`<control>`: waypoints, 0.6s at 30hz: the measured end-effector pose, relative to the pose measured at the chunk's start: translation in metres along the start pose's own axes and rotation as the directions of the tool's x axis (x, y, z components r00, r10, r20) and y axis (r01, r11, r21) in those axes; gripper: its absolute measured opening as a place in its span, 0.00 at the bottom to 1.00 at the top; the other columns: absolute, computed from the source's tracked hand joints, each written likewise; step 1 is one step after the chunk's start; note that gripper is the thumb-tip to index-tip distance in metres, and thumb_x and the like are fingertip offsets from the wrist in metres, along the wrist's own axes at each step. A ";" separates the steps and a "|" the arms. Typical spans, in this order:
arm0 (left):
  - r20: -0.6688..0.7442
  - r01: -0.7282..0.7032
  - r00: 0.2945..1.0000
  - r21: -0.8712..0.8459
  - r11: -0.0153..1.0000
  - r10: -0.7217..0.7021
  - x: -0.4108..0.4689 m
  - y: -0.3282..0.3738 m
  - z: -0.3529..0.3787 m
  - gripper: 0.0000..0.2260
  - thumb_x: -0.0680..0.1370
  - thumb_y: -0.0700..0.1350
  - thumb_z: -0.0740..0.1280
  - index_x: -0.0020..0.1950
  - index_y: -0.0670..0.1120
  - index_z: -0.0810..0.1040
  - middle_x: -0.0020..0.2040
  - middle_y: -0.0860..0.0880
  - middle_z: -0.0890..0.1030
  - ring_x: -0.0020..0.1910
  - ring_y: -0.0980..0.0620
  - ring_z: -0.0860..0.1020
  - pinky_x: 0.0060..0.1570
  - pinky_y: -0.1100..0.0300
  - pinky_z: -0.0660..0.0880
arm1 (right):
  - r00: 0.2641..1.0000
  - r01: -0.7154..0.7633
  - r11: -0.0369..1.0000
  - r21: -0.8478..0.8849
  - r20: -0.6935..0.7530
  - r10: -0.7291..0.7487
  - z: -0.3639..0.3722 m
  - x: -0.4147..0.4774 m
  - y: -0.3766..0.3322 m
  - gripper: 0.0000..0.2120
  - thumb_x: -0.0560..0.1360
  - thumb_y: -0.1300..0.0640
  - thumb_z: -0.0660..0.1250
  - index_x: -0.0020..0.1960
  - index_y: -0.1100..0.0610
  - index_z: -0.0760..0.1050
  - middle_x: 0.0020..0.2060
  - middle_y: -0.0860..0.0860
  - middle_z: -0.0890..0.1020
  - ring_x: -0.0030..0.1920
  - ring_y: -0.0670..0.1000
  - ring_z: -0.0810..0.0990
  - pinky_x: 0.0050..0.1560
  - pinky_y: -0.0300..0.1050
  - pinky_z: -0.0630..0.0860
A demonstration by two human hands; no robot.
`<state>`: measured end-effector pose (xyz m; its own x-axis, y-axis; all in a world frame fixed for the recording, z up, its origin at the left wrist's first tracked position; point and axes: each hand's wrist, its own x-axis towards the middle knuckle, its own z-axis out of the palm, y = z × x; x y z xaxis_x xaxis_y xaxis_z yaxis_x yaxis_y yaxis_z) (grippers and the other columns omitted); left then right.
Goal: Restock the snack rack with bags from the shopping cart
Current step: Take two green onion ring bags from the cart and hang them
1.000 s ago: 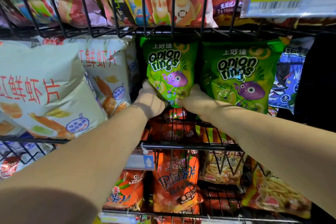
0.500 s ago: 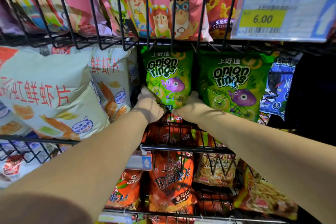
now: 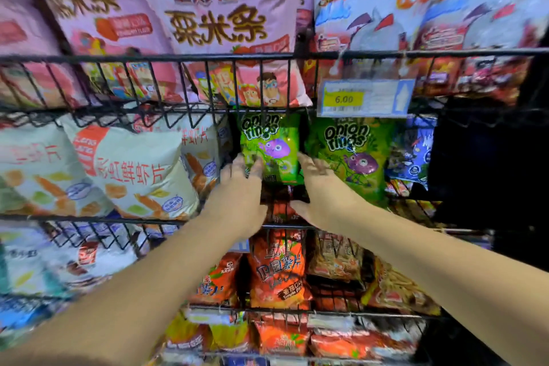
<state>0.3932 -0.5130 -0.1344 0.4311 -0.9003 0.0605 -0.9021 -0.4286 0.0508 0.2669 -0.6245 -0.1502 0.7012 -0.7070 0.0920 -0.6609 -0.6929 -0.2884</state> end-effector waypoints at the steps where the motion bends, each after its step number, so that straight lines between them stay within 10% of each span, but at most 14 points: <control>1: -0.015 -0.010 1.000 0.037 0.999 0.011 -0.007 -0.001 0.000 0.34 0.83 0.53 0.65 0.83 0.48 0.51 0.83 0.41 0.47 0.80 0.38 0.53 0.73 0.45 0.65 | 0.999 0.031 0.999 -0.023 -0.023 -0.032 -0.005 -0.013 0.001 0.45 0.80 0.47 0.69 0.84 0.55 0.44 0.82 0.60 0.55 0.81 0.60 0.58 0.77 0.53 0.63; 9: -0.139 -0.166 0.971 0.200 0.966 0.196 -0.092 0.018 -0.043 0.37 0.81 0.62 0.62 0.84 0.51 0.50 0.83 0.41 0.44 0.82 0.40 0.48 0.77 0.43 0.61 | 0.936 0.103 0.948 -0.300 -0.293 -0.194 -0.045 -0.122 0.007 0.40 0.70 0.42 0.77 0.77 0.54 0.69 0.74 0.63 0.71 0.74 0.66 0.68 0.75 0.66 0.64; 18: -0.248 -0.304 0.915 0.100 0.948 0.319 -0.153 0.061 -0.049 0.35 0.78 0.63 0.67 0.81 0.50 0.63 0.82 0.40 0.57 0.80 0.39 0.57 0.75 0.42 0.64 | 0.899 0.076 0.995 -0.058 -0.429 -0.093 -0.064 -0.224 0.024 0.36 0.74 0.42 0.74 0.78 0.51 0.68 0.74 0.57 0.72 0.74 0.59 0.70 0.71 0.55 0.70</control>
<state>0.2734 -0.3977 -0.0915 0.1112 -0.9411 0.3192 -0.9876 -0.1404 -0.0701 0.0766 -0.4917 -0.1168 0.5772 -0.6312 0.5181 -0.6199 -0.7517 -0.2252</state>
